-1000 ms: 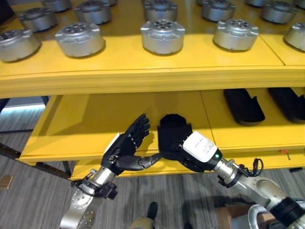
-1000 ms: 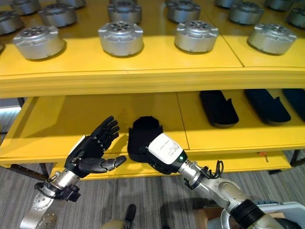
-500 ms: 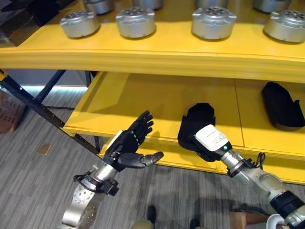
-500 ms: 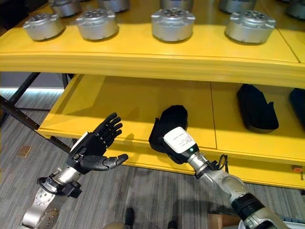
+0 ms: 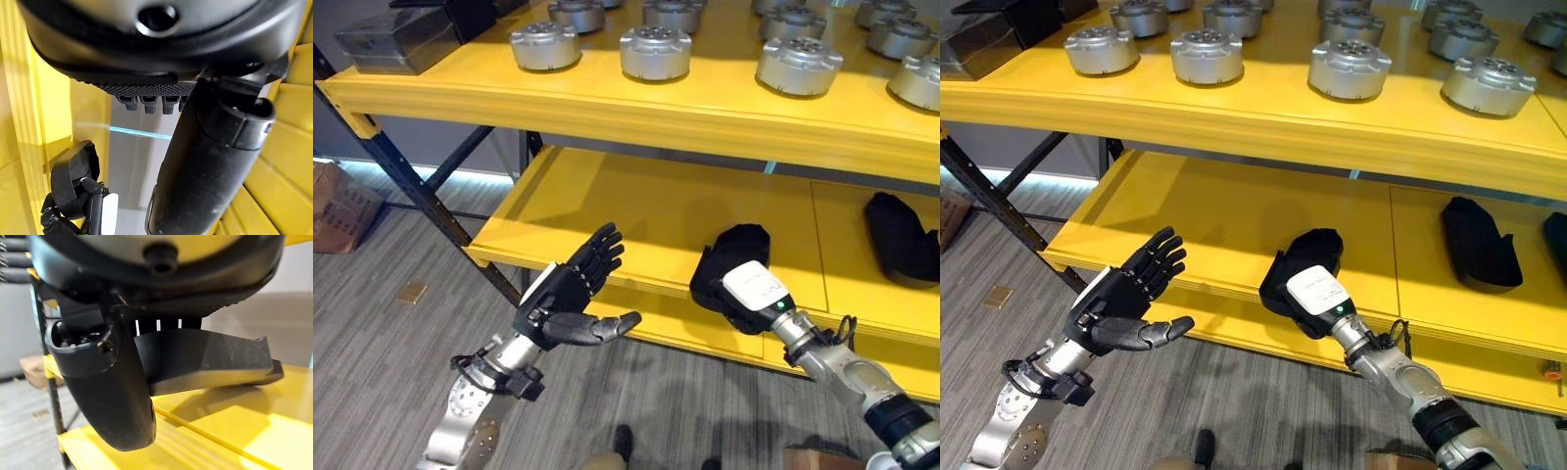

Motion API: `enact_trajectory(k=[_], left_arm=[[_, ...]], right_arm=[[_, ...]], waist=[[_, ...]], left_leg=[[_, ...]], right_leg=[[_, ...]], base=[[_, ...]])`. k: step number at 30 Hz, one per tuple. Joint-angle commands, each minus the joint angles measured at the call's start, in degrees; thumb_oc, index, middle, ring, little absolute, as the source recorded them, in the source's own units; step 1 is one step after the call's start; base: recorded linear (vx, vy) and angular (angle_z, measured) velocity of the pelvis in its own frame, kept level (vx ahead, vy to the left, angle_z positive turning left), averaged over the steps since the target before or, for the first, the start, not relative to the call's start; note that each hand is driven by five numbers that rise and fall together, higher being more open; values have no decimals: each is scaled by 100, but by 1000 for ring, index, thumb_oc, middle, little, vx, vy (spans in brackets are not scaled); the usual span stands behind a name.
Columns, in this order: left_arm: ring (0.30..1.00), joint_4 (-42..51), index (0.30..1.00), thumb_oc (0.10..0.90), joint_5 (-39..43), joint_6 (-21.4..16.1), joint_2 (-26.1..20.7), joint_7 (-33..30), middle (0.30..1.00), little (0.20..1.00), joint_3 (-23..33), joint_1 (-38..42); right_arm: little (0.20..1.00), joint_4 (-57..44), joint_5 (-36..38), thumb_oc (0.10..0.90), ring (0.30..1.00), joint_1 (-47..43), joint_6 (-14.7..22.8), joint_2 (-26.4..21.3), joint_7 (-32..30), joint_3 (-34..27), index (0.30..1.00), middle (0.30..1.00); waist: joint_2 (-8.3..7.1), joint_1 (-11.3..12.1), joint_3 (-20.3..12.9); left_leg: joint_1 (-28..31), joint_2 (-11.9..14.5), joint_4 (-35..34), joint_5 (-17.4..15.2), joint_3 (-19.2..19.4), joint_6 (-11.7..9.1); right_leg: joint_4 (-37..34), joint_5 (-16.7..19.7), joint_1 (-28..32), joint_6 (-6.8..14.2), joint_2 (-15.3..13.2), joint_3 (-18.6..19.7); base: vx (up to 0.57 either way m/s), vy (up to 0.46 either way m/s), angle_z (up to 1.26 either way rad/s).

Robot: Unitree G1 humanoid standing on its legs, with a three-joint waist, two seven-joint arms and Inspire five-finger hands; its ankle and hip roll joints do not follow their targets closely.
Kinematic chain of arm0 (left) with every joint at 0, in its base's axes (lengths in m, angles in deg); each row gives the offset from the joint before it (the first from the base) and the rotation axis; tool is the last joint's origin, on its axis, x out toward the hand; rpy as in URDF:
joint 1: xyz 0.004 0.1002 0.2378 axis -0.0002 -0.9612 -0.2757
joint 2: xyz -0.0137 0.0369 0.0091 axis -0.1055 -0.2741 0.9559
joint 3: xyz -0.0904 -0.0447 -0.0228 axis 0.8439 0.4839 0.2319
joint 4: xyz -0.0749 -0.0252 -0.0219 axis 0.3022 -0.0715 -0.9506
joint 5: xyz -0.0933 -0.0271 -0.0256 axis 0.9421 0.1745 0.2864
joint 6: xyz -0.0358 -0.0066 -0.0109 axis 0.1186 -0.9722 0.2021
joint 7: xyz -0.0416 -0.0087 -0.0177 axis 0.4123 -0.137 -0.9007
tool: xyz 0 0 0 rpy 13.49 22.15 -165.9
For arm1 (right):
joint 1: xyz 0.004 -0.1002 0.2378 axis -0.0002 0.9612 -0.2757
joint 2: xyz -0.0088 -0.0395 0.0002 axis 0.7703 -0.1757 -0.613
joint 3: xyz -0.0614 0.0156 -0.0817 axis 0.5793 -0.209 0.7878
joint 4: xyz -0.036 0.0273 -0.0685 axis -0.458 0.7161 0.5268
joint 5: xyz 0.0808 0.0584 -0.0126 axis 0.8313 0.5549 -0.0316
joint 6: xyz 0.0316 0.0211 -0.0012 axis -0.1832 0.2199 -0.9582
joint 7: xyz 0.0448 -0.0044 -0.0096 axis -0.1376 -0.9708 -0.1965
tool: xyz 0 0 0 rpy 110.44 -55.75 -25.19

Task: Move parts from the plastic box to the shelf.

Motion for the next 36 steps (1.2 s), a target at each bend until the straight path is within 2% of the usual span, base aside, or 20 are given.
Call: enact_trajectory(k=[1,4,15,21,31,34,36], left_arm=[[1000,417,1000,900,298,-396,-111,212,1000,1000,38,529],[1000,404,1000,900,292,-343,-144,178,1000,1000,-26,676],[1000,301,1000,900,452,-551,-399,118,1000,1000,-147,1176],[1000,362,1000,900,532,-563,-416,165,1000,1000,-155,1294],[1000,441,1000,900,519,-610,-506,265,1000,1000,-106,1299],[1000,468,1000,900,555,-574,-467,379,1000,1000,-60,1210],[1000,472,1000,900,474,-581,-388,418,1000,1000,-55,1152]], right_arm=[[300,215,368,400,300,-931,-159,-346,-143,175,300,300],[300,450,343,400,300,-1318,-209,-438,-126,349,300,300],[300,1180,263,400,300,-2875,-377,-1119,-516,943,300,300],[300,1506,-187,400,300,-3572,-190,-1306,-618,1390,300,300],[300,1613,22,400,300,-4105,-371,-1380,-523,1732,300,300],[300,1530,233,400,300,-3893,-482,-1351,-527,1596,300,300],[300,1464,140,400,300,-3730,-436,-1276,-489,1415,300,300]], waist=[[-37,123,-449],[-19,168,-392],[133,288,100],[243,359,347],[303,442,582],[282,404,564],[238,344,541]], left_leg=[[37,133,107,-459,91,37],[-55,141,126,-446,81,17],[-588,130,133,-313,38,-32],[-886,150,226,-227,-40,-83],[-1152,162,373,-159,-193,-142],[-1190,172,645,-259,-237,-168],[-1233,181,1101,-354,-147,-183]], right_leg=[[497,87,-737,-216,203,-219],[520,84,-827,-228,211,-229],[608,87,-1385,-262,282,-209],[751,31,-1660,-328,346,-225],[976,-66,-1919,-418,456,-262],[1154,-163,-1963,-479,473,-241],[1324,-226,-2003,-535,445,-253]], base=[[-25,-69,1],[-47,-60,-2],[-104,-72,-1],[-38,-97,-3],[14,-104,-2],[76,-78,4],[79,-46,7]])
